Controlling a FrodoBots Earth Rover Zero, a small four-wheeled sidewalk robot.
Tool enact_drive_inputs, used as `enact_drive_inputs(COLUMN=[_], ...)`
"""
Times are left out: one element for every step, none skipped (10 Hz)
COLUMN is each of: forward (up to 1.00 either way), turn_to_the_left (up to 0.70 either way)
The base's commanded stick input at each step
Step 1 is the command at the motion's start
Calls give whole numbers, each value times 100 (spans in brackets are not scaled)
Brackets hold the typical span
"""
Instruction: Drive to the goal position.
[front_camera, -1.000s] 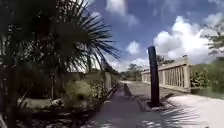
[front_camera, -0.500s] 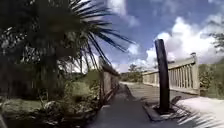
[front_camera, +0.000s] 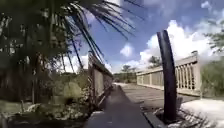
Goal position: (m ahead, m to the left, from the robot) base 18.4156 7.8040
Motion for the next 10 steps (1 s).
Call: enact_drive_inputs(forward=[70,70,70,70,70,70,70,70,70,70], turn_to_the_left=[0,0,0,0,0,0,0,0,0,0])
